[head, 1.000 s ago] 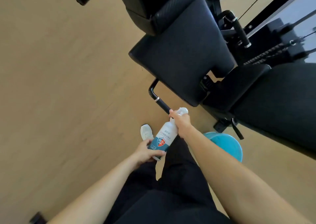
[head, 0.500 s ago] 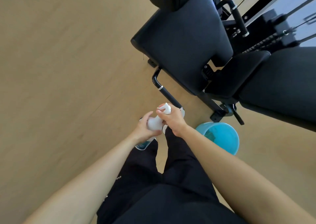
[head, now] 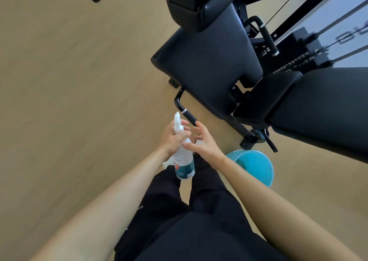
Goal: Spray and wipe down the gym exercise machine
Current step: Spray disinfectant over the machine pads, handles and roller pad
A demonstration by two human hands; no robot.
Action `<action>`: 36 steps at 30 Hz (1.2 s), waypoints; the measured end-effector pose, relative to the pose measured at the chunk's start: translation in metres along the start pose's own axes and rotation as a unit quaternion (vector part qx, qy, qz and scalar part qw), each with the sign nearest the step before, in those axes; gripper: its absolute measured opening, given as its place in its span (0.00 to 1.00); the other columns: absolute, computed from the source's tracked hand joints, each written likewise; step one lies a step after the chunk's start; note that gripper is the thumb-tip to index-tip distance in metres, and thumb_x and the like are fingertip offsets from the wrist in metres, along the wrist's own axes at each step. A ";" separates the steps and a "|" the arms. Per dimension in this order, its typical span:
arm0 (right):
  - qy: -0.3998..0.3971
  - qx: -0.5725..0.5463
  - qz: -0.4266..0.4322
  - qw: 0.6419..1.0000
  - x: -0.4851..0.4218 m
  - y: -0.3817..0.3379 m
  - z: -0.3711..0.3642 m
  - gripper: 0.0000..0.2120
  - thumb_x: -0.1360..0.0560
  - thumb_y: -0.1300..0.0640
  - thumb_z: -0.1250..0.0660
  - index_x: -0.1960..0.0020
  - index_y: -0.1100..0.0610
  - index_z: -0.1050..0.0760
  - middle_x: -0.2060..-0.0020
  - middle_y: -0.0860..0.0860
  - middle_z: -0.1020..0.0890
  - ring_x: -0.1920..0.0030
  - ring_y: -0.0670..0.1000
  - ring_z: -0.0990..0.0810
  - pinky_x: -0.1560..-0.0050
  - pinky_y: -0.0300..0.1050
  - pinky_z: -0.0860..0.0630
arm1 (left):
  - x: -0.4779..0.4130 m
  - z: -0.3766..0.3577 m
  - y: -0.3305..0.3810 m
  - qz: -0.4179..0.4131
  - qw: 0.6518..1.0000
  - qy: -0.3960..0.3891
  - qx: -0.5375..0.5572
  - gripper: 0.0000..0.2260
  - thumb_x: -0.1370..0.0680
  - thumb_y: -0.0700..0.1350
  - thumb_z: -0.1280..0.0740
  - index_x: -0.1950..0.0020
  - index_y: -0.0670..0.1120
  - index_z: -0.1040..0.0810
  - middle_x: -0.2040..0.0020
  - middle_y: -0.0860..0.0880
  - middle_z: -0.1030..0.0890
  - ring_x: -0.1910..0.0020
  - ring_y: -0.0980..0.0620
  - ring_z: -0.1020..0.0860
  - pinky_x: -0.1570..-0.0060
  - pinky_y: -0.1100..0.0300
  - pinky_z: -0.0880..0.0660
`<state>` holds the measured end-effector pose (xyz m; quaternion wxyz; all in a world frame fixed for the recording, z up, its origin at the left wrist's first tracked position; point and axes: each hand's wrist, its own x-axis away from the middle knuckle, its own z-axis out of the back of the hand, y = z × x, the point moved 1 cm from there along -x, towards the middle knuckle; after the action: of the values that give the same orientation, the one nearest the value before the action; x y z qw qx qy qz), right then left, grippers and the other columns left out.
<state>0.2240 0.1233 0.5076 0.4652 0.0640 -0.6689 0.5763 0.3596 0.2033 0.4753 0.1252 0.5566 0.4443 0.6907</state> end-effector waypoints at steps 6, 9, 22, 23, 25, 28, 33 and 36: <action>-0.089 0.085 -0.065 0.990 0.000 0.048 -0.003 0.37 0.38 0.42 0.16 0.34 0.46 0.28 0.45 0.49 0.17 0.44 0.51 0.16 0.42 0.55 0.17 | -0.003 -0.020 0.006 0.109 0.985 0.076 0.109 0.06 0.29 0.54 0.25 0.60 0.52 0.15 0.60 0.47 0.13 0.56 0.41 0.14 0.47 0.39 0.17; -0.069 0.126 -0.083 0.986 -0.006 0.059 -0.003 0.36 0.41 0.38 0.18 0.37 0.46 0.27 0.47 0.47 0.18 0.46 0.49 0.17 0.45 0.53 0.17 | -0.007 -0.022 -0.006 0.136 0.976 0.093 0.139 0.11 0.30 0.54 0.25 0.49 0.53 0.16 0.60 0.48 0.15 0.57 0.46 0.17 0.48 0.45 0.18; -0.052 0.125 -0.155 0.979 -0.007 0.098 -0.021 0.41 0.42 0.40 0.19 0.34 0.48 0.31 0.45 0.47 0.21 0.44 0.48 0.21 0.41 0.52 0.19 | -0.039 -0.033 -0.043 0.223 0.962 0.148 0.055 0.07 0.30 0.49 0.27 0.56 0.47 0.18 0.63 0.48 0.18 0.62 0.48 0.20 0.50 0.51 0.20; -0.046 0.120 -0.156 0.979 -0.006 0.100 -0.022 0.41 0.42 0.40 0.19 0.34 0.48 0.31 0.45 0.47 0.21 0.44 0.48 0.21 0.41 0.52 0.19 | -0.039 -0.034 -0.045 0.210 0.965 0.144 0.057 0.06 0.28 0.48 0.26 0.54 0.49 0.17 0.61 0.48 0.18 0.61 0.49 0.20 0.49 0.52 0.20; -0.044 0.119 -0.159 0.979 -0.007 0.103 -0.021 0.41 0.41 0.41 0.19 0.34 0.49 0.32 0.45 0.47 0.21 0.44 0.48 0.21 0.41 0.52 0.19 | -0.038 -0.035 -0.048 0.196 0.969 0.137 0.065 0.04 0.24 0.48 0.26 0.51 0.51 0.17 0.59 0.49 0.18 0.61 0.51 0.19 0.47 0.52 0.20; -0.052 0.132 -0.159 0.977 -0.008 0.103 -0.018 0.44 0.43 0.39 0.19 0.33 0.50 0.32 0.45 0.47 0.22 0.44 0.49 0.21 0.42 0.53 0.20 | -0.040 -0.035 -0.053 0.217 0.965 0.130 0.070 0.12 0.23 0.51 0.29 0.41 0.50 0.21 0.62 0.51 0.19 0.62 0.52 0.21 0.48 0.52 0.21; -0.026 0.104 -0.170 0.979 -0.004 0.107 -0.029 0.44 0.44 0.36 0.20 0.34 0.48 0.32 0.46 0.45 0.20 0.45 0.47 0.20 0.43 0.51 0.19 | -0.045 -0.037 -0.048 0.203 0.973 0.097 0.044 0.10 0.22 0.50 0.27 0.49 0.46 0.21 0.59 0.47 0.19 0.66 0.53 0.21 0.55 0.56 0.20; -0.002 0.090 -0.164 0.982 -0.003 0.111 -0.032 0.43 0.45 0.35 0.21 0.36 0.46 0.31 0.47 0.45 0.20 0.47 0.47 0.19 0.45 0.51 0.18 | -0.047 -0.038 -0.046 0.158 0.985 0.071 0.015 0.08 0.24 0.52 0.25 0.52 0.50 0.21 0.59 0.47 0.17 0.60 0.51 0.19 0.48 0.50 0.19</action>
<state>0.1743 0.1854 0.4232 0.5443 0.2159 -0.5954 0.5501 0.3282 0.1801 0.4101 -0.0261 0.5711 0.3685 0.7330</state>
